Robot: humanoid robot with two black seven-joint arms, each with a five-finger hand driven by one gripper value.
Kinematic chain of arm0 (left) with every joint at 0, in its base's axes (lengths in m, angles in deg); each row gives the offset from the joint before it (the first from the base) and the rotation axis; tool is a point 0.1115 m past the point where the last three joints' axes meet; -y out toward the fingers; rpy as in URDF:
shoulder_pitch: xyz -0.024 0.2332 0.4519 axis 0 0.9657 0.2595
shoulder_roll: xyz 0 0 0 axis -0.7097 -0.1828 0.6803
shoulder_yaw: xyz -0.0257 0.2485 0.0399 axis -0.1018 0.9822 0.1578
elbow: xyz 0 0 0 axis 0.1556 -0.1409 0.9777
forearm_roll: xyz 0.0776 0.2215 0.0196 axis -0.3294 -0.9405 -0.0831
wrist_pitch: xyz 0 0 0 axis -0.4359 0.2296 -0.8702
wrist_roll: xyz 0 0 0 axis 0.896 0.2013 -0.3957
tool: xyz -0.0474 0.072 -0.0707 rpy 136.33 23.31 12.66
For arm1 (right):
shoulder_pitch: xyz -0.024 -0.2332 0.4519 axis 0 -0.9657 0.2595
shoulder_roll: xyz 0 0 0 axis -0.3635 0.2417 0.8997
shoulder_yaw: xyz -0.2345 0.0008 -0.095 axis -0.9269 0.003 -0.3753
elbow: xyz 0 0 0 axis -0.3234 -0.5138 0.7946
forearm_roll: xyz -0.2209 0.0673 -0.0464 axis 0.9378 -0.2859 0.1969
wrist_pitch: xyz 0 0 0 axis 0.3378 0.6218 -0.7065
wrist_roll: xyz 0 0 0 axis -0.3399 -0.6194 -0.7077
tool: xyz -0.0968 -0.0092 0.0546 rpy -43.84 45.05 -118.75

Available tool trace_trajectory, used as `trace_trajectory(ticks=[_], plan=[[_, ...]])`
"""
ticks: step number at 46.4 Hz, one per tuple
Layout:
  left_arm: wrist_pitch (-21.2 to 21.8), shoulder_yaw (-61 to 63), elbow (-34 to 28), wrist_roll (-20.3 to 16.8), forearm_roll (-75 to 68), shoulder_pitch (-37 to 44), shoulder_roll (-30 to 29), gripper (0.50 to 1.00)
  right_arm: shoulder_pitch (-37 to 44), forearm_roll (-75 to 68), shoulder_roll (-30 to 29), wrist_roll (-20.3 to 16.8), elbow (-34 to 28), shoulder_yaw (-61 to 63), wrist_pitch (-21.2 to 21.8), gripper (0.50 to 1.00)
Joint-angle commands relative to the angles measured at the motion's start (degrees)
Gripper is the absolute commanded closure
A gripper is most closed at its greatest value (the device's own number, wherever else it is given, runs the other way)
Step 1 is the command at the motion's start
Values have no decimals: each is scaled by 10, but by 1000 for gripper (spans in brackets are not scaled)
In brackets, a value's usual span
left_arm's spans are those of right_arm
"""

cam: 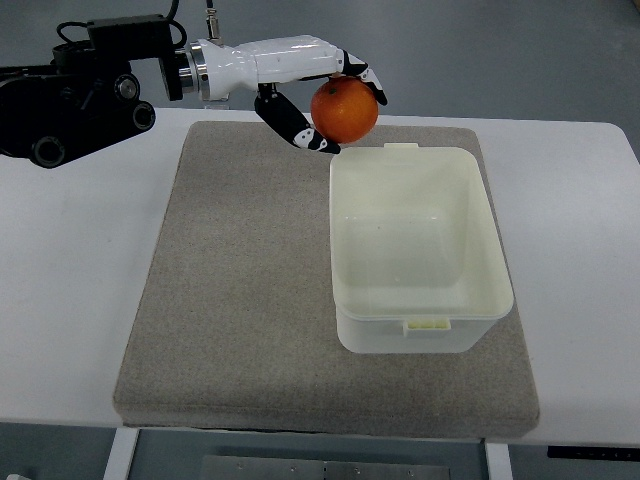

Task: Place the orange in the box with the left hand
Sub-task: 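Lift the orange with the left hand and carry it over the box, then lower the orange into the white box and open the left hand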

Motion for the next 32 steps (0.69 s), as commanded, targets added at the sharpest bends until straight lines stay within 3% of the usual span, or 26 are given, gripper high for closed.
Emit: trace_trajectory(ticks=[1, 11, 20, 32], plan=[[-2, 5, 14, 0, -1, -12, 6, 1000, 0, 0, 0, 0, 0, 0, 0, 574], [-28, 8, 17, 0, -12, -21, 44, 1000, 0, 0, 0, 0, 0, 0, 0, 574], [-55, 10, 10, 0, -108, -11, 81, 1000, 0, 0, 0, 0, 0, 0, 0, 574], [-64, 11, -14, 0, -117, 0, 88, 1000, 0, 0, 0, 0, 0, 0, 0, 574]])
